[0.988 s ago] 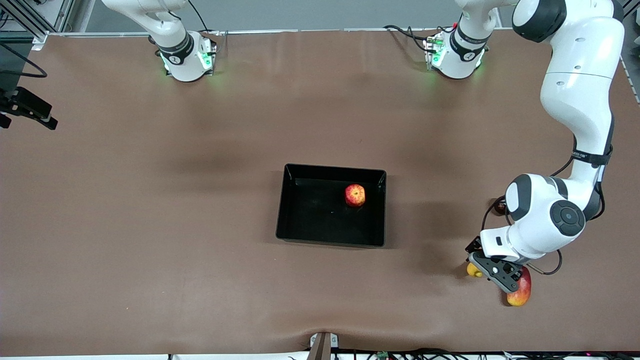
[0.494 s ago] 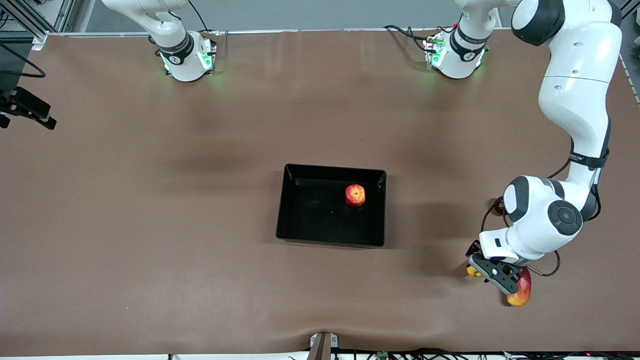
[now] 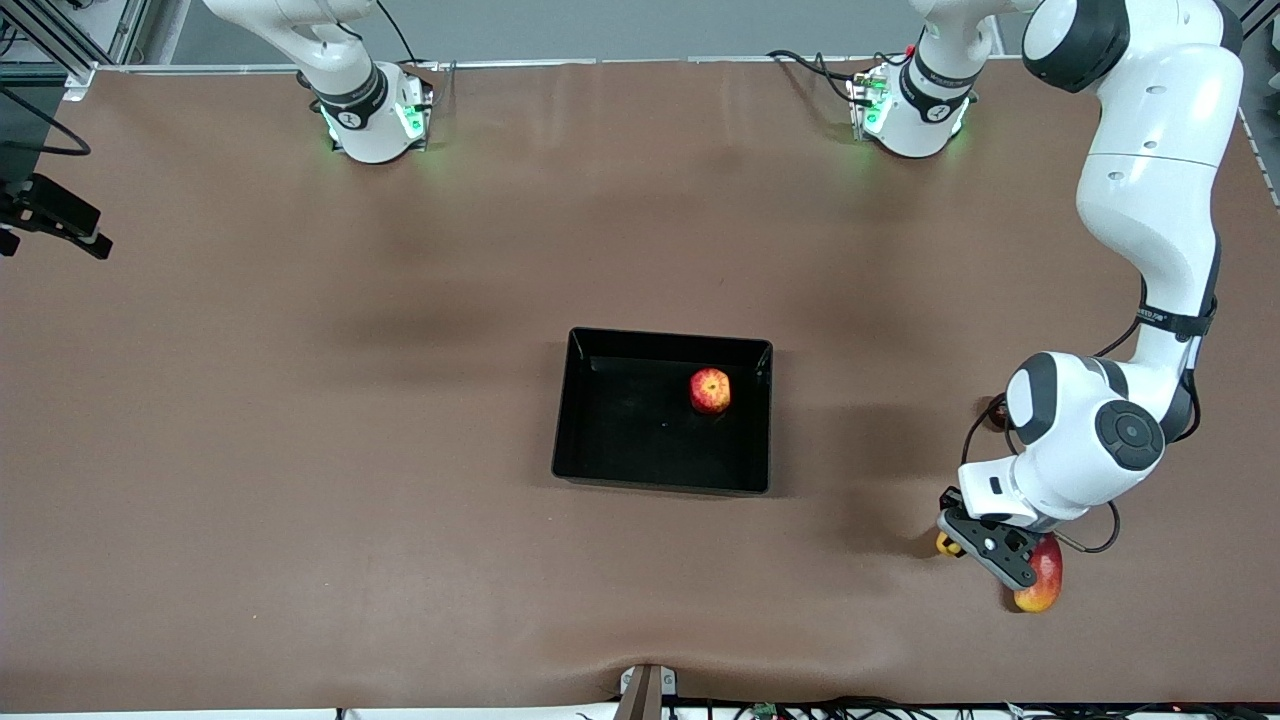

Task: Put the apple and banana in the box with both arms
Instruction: 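Lower the left gripper onto the yellow banana and grasp it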

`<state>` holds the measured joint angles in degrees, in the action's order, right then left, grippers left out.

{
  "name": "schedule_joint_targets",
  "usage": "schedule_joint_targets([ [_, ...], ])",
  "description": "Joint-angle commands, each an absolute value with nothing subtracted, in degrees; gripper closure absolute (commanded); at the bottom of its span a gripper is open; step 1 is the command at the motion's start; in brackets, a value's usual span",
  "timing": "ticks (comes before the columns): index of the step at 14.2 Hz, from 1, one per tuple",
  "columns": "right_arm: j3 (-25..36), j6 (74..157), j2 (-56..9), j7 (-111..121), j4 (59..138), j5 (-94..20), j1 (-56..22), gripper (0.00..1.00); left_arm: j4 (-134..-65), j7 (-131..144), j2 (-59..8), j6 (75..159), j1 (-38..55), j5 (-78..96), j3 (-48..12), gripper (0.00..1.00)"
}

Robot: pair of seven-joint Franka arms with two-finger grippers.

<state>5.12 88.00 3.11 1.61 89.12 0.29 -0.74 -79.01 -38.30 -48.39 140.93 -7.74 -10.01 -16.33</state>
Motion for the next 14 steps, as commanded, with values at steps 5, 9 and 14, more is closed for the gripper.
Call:
schedule_joint_targets([
  [5, 5.0, 87.5, 3.1, 2.1, 88.8, 0.9, -0.4, 0.0, -77.8, -36.9, -47.0, 137.8, -7.4, -5.5, -16.8, 1.0],
  [9, 5.0, 87.5, 3.0, 2.1, 88.8, 0.9, -0.4, 0.0, -77.7, -33.8, -44.3, 132.4, -7.5, -4.8, -17.0, 1.0],
  [14, 5.0, 87.5, 3.0, 2.1, 88.8, 0.9, -0.3, 0.0, -77.9, -18.7, -38.8, 126.3, -5.4, -5.7, -20.2, 1.0],
])
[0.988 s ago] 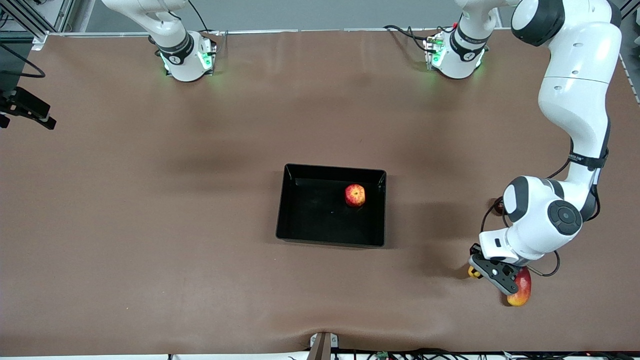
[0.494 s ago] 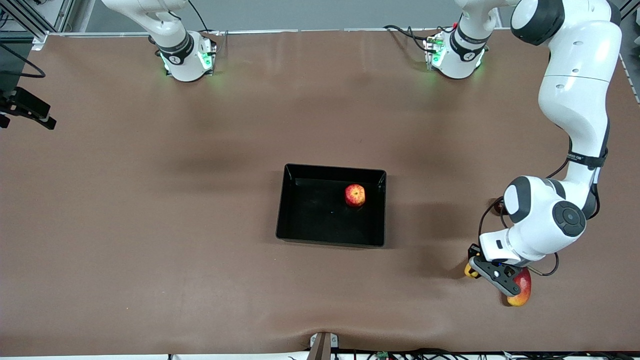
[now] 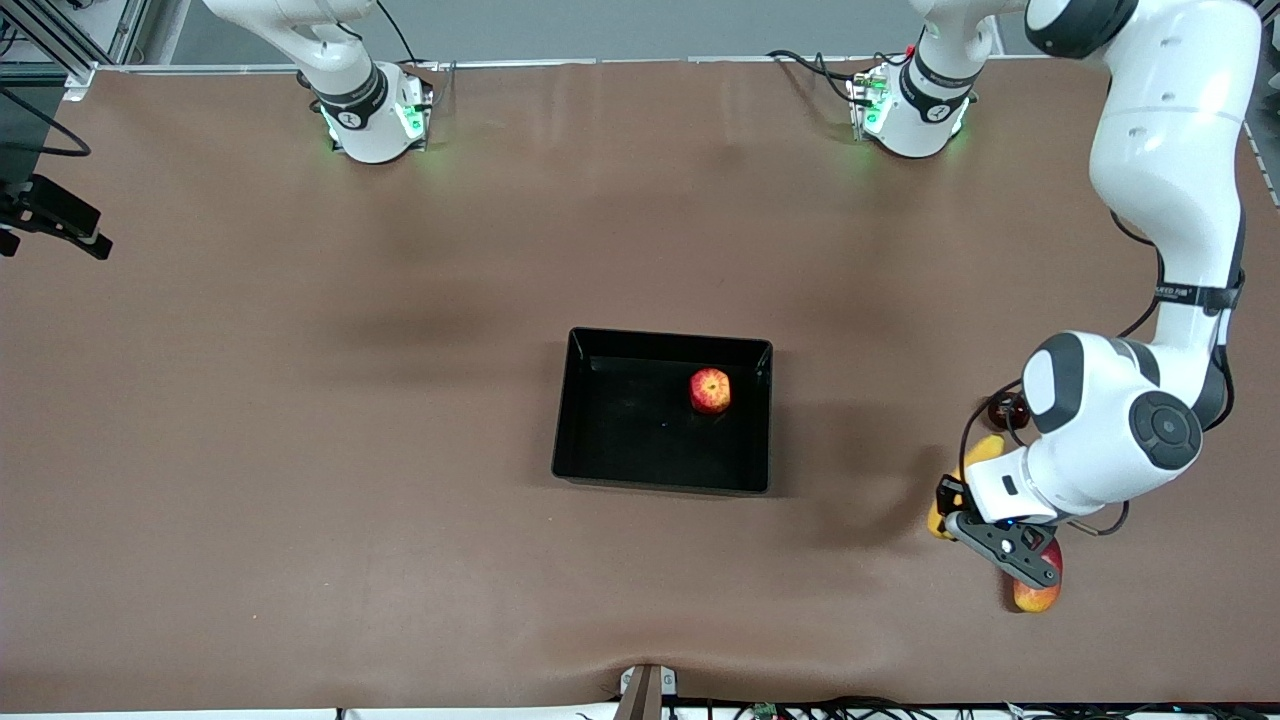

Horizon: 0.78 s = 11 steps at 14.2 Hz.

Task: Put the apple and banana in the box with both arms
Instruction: 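Lower the left gripper onto the yellow banana and grasp it, then carry the banana over the black tray with the left gripper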

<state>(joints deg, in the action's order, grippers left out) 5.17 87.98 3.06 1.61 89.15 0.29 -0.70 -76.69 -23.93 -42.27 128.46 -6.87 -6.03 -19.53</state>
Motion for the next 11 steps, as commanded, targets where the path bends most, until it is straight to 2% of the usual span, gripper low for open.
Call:
schedule_joint_targets([
  [1, 5.0, 87.5, 3.0, 2.0, 88.8, 0.9, -0.2, 0.0, -77.9, -16.4, -37.7, 125.4, -3.6, -5.7, -20.3, 1.0],
  [4, 5.1, 87.5, 3.0, 2.1, 88.8, 0.8, -0.2, 0.0, -77.9, -1.6, -35.5, 123.3, 2.3, -5.9, -20.2, 1.0],
  [11, 5.2, 87.5, 3.0, 2.1, 88.8, 0.8, -0.2, 0.0, -75.5, 22.6, -37.3, 123.5, 17.0, -6.2, -18.5, 1.0],
])
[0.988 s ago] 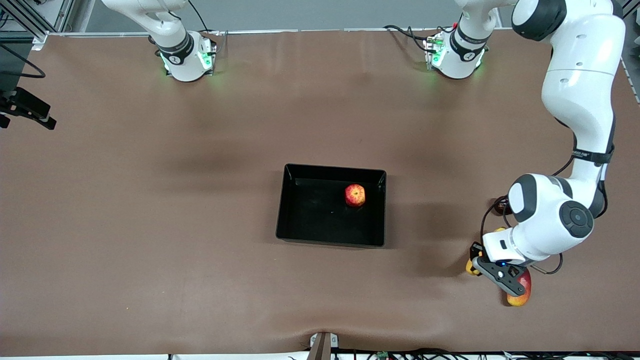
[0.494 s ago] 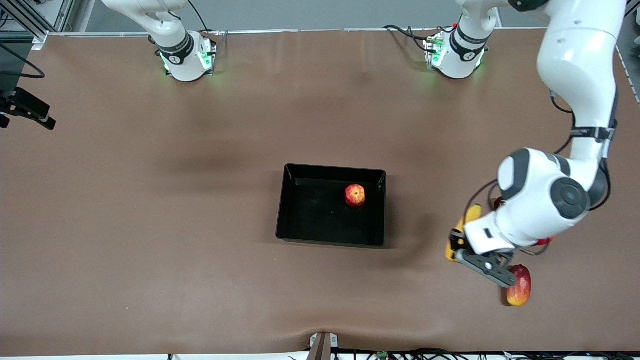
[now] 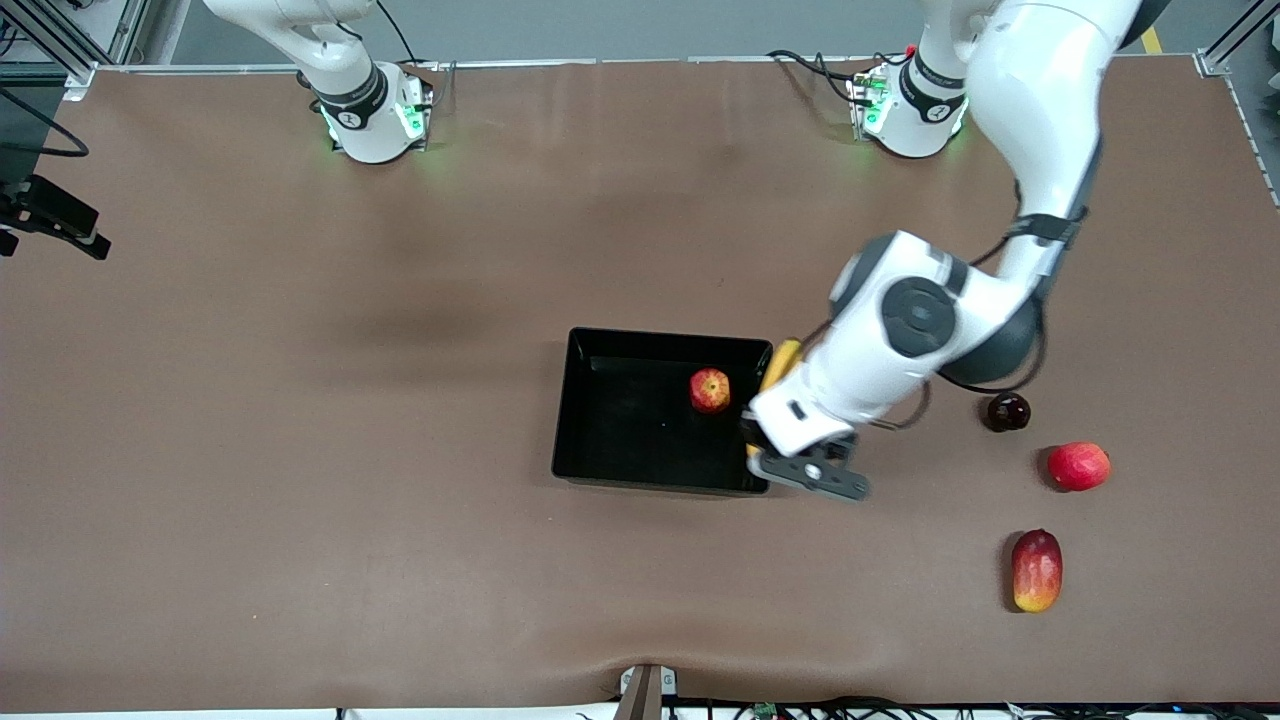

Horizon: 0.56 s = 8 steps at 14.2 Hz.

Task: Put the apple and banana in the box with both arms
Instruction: 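Carry the banana over the black tray with the left gripper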

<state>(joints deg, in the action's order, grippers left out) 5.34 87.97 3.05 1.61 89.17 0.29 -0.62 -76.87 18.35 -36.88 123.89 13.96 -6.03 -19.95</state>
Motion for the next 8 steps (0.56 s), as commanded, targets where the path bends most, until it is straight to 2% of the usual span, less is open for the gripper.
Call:
schedule_joint_targets([
  [1, 5.2, 87.5, 3.0, 2.1, 88.8, 0.8, -0.2, 0.0, -75.0, 25.5, -37.5, 123.7, 19.5, -6.2, -17.6, 1.0],
  [4, 5.2, 87.5, 3.0, 2.1, 88.9, 0.4, -0.2, 0.0, -74.4, 31.6, -39.1, 125.6, 26.4, -6.2, -13.5, 1.0],
  [8, 5.2, 87.4, 3.0, 2.1, 88.9, -0.8, 0.8, 0.0, -74.1, 36.2, -42.4, 133.4, 33.3, -6.2, -8.3, 1.0],
])
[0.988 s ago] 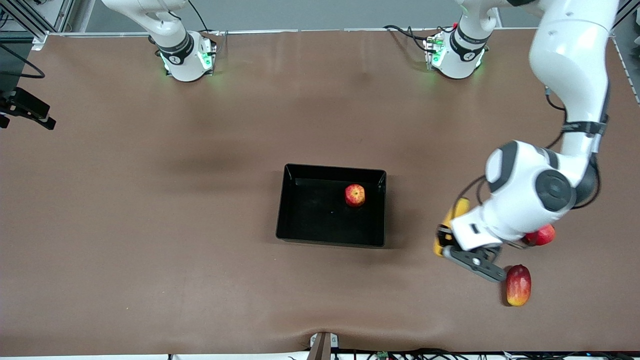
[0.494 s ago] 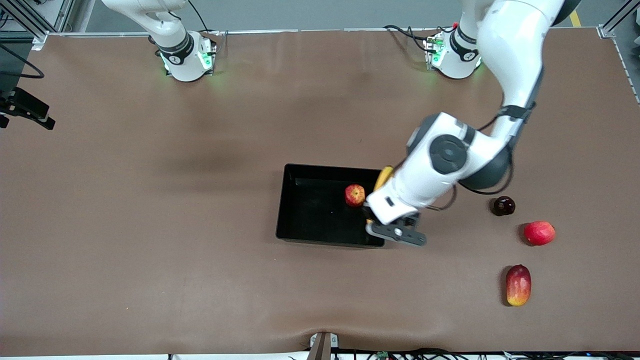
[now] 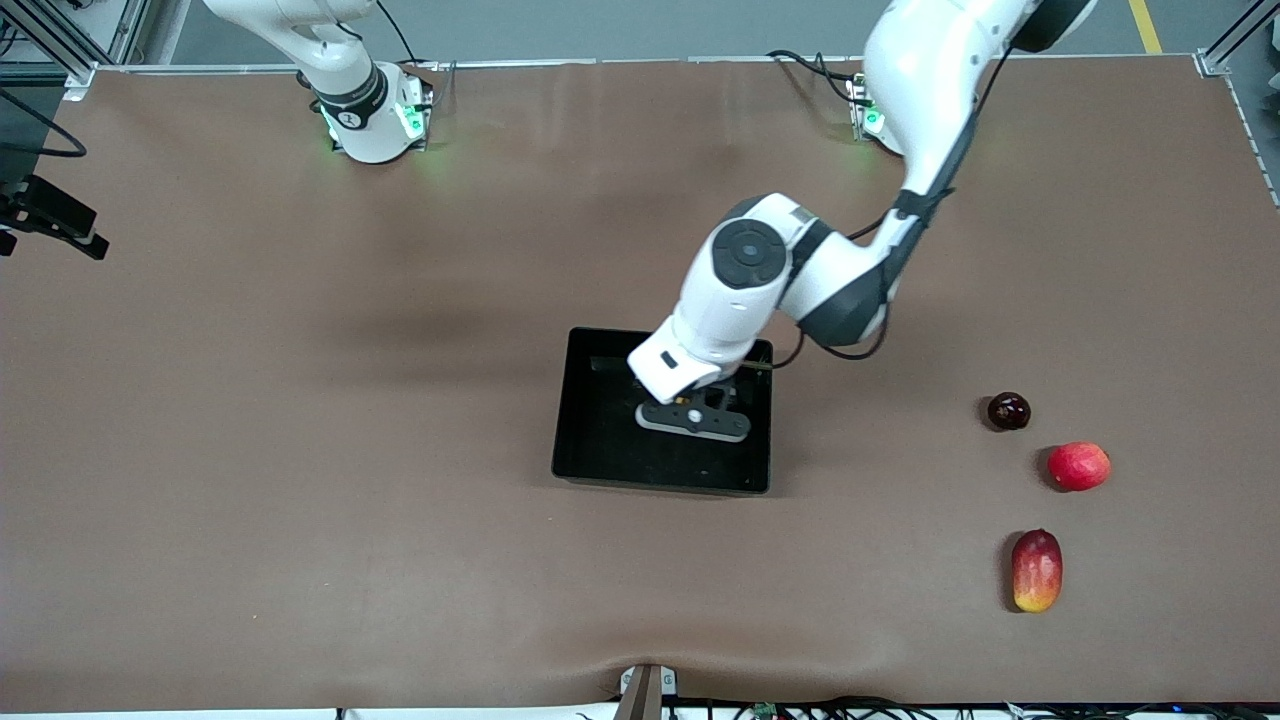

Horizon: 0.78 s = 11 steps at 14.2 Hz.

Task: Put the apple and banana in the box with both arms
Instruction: 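Carry the banana over the black tray with the left gripper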

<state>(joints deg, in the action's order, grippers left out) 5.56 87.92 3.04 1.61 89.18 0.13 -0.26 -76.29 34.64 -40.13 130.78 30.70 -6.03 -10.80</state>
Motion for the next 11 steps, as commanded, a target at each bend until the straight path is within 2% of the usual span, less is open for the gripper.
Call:
schedule_joint_targets([
  [1, 5.2, 87.4, 3.0, 2.1, 88.9, -0.8, 0.8, 0.0, -74.1, 38.0, -43.3, 134.6, 34.9, -6.2, -7.0, 1.0],
  [4, 5.2, 87.4, 3.0, 2.1, 88.9, -0.8, 0.8, 0.0, -74.1, 39.9, -45.3, 137.6, 39.0, -6.2, -2.4, 1.0],
  [11, 5.2, 87.4, 3.0, 2.2, 88.9, -0.8, 0.7, 0.0, -74.2, 41.4, -49.8, 144.1, 41.0, -6.2, -0.7, 1.0],
])
